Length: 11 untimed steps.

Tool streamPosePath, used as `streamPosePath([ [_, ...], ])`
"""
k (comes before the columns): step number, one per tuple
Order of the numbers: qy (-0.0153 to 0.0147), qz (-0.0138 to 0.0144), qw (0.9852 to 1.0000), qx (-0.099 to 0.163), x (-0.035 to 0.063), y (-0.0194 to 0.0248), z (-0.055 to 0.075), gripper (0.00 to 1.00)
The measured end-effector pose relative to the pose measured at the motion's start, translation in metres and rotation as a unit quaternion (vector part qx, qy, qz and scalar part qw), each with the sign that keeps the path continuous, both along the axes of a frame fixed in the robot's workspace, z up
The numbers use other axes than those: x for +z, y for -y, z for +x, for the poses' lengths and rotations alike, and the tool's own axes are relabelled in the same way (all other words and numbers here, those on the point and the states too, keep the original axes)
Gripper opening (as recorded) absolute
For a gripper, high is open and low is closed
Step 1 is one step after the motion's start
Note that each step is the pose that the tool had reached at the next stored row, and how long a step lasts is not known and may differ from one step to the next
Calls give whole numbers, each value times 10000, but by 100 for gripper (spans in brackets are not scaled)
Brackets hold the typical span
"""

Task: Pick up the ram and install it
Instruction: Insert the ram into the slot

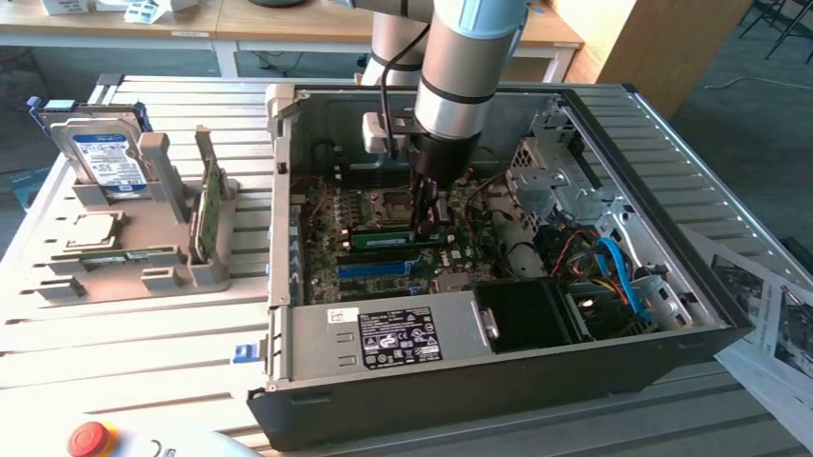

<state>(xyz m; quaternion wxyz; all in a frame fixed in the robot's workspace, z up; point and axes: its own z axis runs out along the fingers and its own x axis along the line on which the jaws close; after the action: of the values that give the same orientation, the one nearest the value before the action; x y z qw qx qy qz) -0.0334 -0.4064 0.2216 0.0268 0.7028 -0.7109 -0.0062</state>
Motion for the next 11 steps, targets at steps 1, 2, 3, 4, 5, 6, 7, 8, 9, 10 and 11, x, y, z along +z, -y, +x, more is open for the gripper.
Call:
streamPosePath([
  [1, 0, 0, 10000, 0, 0, 0, 0, 32],
  [2, 0, 0, 10000, 0, 0, 0, 0, 32],
  [3, 0, 0, 10000, 0, 0, 0, 0, 32],
  [4, 0, 0, 10000, 0, 0, 0, 0, 32],
  [5, 0, 0, 10000, 0, 0, 0, 0, 32],
  [6, 0, 0, 10000, 0, 0, 0, 0, 32],
  [7, 0, 0, 10000, 0, 0, 0, 0, 32],
  [8, 0, 0, 10000, 0, 0, 0, 0, 32],
  [9, 0, 0, 10000, 0, 4, 0, 0, 32],
  [10, 0, -1, 10000, 0, 10, 0, 0, 32],
  [11, 0, 0, 10000, 0, 16, 0, 0, 32],
])
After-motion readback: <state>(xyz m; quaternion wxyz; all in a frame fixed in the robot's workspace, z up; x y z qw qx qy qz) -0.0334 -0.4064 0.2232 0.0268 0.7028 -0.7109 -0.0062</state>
